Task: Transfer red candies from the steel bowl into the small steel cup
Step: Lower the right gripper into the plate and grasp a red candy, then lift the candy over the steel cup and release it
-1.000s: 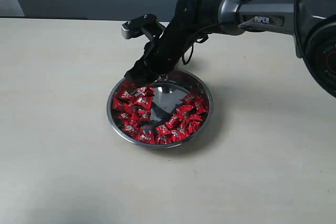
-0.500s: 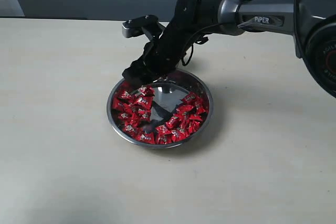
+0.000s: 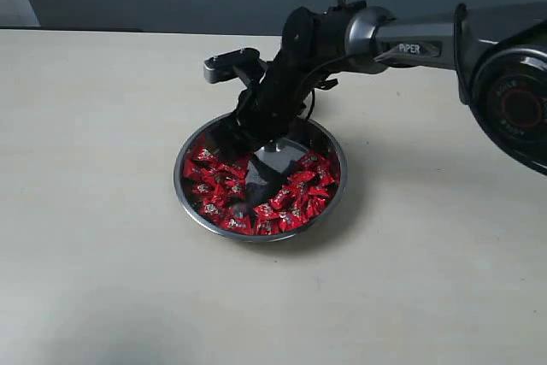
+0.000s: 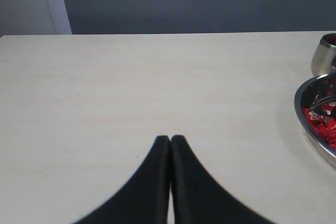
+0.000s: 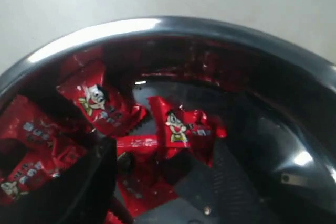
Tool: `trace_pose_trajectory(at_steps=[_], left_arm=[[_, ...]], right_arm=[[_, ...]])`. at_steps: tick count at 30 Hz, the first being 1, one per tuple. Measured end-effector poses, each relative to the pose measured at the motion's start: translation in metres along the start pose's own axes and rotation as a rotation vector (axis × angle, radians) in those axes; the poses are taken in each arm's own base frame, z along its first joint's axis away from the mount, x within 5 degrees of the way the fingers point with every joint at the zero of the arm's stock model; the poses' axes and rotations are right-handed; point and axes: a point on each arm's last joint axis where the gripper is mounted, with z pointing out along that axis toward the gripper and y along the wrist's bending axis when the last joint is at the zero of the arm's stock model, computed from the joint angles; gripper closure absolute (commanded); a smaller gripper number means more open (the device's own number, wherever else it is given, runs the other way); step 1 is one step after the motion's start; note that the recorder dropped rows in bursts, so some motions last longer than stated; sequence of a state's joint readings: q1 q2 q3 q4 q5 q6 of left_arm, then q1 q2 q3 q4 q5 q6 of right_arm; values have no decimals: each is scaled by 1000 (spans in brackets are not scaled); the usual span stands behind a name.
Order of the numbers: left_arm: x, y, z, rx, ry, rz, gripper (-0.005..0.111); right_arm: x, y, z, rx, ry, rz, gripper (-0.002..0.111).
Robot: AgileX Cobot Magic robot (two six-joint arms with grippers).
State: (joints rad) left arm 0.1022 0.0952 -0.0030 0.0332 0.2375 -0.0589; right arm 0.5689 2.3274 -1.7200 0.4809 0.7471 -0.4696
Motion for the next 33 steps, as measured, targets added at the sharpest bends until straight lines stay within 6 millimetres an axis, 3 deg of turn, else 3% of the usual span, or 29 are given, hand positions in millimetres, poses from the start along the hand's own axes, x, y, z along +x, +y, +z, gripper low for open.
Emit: trace_pose_trajectory(at_steps=[11, 16, 33], left_arm=[[0, 0, 0, 0, 0, 0, 106], [0, 0, 0, 0, 0, 0, 106], [0, 0, 0, 0, 0, 0, 106]], right_arm=[[0, -1, 2, 6, -8, 4, 101], [-2, 0, -2, 7, -17, 1, 102], [-21, 14, -67, 80, -102, -119, 102]])
